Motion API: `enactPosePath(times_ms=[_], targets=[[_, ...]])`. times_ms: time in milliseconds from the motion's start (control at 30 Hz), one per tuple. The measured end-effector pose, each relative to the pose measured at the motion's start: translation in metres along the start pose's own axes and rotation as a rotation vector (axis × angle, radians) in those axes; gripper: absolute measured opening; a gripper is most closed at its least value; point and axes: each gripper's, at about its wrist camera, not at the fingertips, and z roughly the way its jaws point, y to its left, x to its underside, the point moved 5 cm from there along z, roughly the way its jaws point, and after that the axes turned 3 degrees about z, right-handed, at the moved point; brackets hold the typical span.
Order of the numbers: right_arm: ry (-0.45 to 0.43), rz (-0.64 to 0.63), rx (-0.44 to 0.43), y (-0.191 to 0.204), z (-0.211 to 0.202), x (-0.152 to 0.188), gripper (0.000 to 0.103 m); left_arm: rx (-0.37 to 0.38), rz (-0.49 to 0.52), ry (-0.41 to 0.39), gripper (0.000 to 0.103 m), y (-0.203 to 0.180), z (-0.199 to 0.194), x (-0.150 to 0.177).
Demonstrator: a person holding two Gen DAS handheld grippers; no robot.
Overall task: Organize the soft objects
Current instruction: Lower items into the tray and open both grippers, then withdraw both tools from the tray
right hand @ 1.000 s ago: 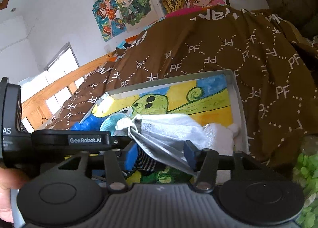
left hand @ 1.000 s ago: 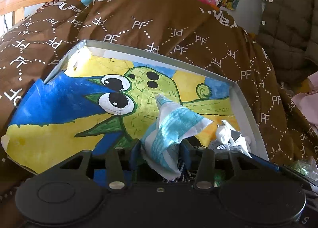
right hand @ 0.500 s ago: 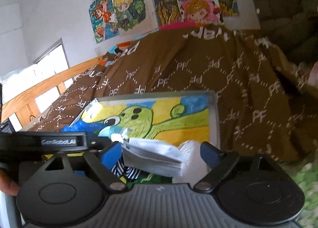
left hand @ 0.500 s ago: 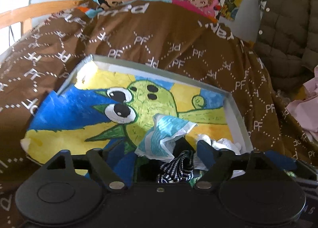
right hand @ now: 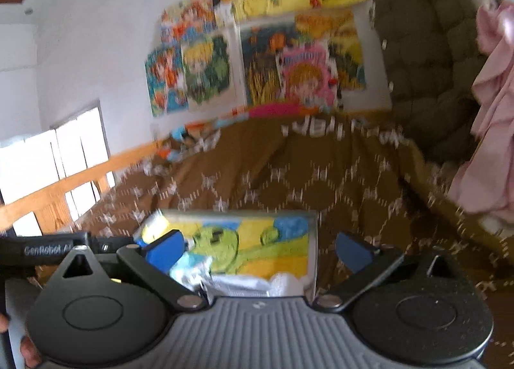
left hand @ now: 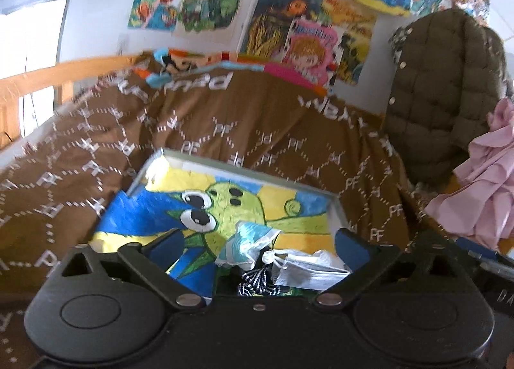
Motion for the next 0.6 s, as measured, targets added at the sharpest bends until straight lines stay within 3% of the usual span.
enactPosePath(times_ms=[167,600], targets=[[-0.114,0.005,0.01,0.008,-0.044,-0.014,0.103,0.018,0.068,-0.039,0.102,-0.015,-0.048,0.0],[-0.215,0.019,0.099,0.014,-0.136,0.006,0.103,-0.002,0.112,-0.133,0.102,-0.025,-0.132,0.011]])
